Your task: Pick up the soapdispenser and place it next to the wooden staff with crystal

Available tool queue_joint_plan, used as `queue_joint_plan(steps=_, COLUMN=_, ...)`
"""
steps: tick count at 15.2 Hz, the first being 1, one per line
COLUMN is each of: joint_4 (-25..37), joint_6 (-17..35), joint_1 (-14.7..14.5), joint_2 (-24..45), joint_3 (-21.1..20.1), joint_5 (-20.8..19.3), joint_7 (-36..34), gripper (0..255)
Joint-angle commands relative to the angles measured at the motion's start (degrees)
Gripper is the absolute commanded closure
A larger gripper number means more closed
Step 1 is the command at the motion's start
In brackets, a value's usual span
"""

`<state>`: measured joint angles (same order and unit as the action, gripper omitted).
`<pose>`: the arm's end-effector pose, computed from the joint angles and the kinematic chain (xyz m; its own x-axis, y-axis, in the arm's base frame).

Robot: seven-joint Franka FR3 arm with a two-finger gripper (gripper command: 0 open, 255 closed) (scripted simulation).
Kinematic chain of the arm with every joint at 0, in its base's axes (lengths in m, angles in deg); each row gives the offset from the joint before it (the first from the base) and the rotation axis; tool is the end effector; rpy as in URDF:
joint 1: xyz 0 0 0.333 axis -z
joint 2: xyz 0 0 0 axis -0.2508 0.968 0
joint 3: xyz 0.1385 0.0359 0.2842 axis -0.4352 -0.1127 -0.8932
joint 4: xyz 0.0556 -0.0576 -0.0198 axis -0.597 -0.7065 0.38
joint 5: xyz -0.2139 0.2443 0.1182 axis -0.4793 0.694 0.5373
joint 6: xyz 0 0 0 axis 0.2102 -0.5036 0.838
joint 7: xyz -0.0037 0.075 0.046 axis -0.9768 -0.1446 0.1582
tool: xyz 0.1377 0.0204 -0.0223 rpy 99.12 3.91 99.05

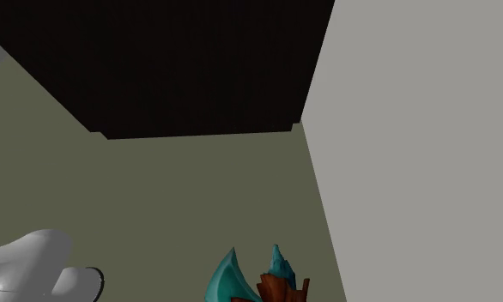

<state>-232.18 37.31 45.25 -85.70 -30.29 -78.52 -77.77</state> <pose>0.0867 -0.1982 0.3955 0.1491 -0.9846 -0.0911 -0.9879 -0.1522 0.0284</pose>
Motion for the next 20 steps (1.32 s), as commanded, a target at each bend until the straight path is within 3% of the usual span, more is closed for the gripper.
queue_joint_plan(steps=1, joint_4=-10.77, joint_6=11.55, joint_1=-0.21, joint_2=0.09, joint_3=2.11, joint_5=-3.44, joint_7=-0.21, gripper=255)
queue_joint_plan(steps=7, joint_4=-10.55, joint_6=10.51, joint_1=-2.50, joint_2=-0.99, joint_3=4.61, joint_5=-5.72, joint_7=-2.14, gripper=255)
queue_joint_plan(steps=8, joint_4=-11.66, joint_6=11.36, joint_1=-1.29, joint_2=-1.93, joint_3=5.59, joint_5=-6.97, joint_7=-1.53, gripper=0)
queue_joint_plan(steps=10, joint_4=-11.66, joint_6=9.41, joint_1=-1.91, joint_2=-4.93, joint_3=2.07, joint_5=-4.42, joint_7=-4.01, gripper=0)
queue_joint_plan(steps=12, joint_4=-10.19, joint_6=10.35, joint_1=-2.42, joint_2=-3.43, joint_3=2.58, joint_5=-4.61, joint_7=-4.03, gripper=0)
queue_joint_plan(steps=13, joint_4=-10.43, joint_6=9.88, joint_1=-3.79, joint_2=-1.64, joint_3=5.98, joint_5=-6.99, joint_7=-3.23, gripper=0)
queue_joint_plan(steps=17, joint_4=-4.11, joint_6=0.52, joint_1=-8.21, joint_2=-5.49, joint_3=4.21, joint_5=-4.69, joint_7=-5.12, gripper=0)
queue_joint_plan(steps=20, joint_4=-3.89, joint_6=-0.62, joint_1=-10.56, joint_2=-6.76, joint_3=6.18, joint_5=-6.56, joint_7=-7.03, gripper=0)
